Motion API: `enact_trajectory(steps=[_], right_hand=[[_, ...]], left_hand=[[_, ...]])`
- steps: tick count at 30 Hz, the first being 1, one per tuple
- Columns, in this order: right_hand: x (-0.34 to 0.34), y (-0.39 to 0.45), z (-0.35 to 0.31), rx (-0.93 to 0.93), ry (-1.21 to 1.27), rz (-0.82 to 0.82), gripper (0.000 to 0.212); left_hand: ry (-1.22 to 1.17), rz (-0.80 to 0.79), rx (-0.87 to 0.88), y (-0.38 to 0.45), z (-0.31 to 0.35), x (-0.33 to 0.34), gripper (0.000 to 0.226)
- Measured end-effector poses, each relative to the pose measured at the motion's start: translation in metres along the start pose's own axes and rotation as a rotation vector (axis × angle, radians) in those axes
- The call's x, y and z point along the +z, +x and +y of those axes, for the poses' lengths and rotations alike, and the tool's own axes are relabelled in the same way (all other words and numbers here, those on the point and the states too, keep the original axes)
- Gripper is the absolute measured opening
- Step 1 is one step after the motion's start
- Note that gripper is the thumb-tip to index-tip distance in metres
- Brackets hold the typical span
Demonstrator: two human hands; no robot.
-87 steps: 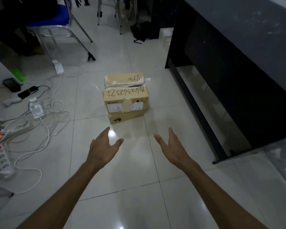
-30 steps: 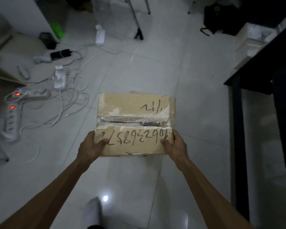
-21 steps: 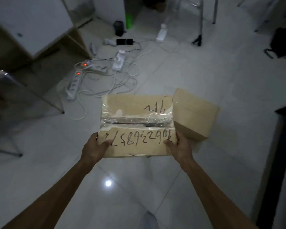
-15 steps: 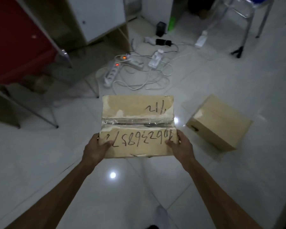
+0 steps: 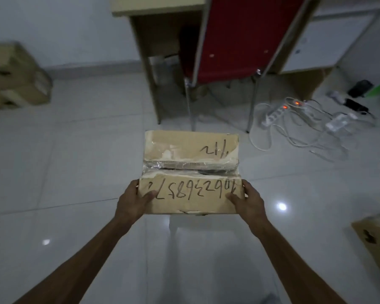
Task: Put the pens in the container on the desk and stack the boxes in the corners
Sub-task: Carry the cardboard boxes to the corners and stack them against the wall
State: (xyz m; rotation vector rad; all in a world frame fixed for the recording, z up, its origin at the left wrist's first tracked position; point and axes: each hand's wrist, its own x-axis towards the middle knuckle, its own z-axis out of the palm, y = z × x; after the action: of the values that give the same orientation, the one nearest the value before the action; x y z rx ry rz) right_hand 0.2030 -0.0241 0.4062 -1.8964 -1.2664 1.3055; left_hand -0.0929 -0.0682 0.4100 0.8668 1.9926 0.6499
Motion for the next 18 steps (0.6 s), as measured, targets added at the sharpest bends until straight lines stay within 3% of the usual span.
enact_trajectory(steps=[7,18], right_hand=[[0.187,-0.037,-0.102,-0.14,-0.115,-0.165,0.031],[0.404,-0.022,-0.258,-0.267,-0.188,-0.395,0.033]], left_hand=[[-0.088,0.19,-0.102,0.01,-0.09,-0.19,0.042],[-0.253,0.402,-0.22,0.081,-0.152,-0.394,0.034]])
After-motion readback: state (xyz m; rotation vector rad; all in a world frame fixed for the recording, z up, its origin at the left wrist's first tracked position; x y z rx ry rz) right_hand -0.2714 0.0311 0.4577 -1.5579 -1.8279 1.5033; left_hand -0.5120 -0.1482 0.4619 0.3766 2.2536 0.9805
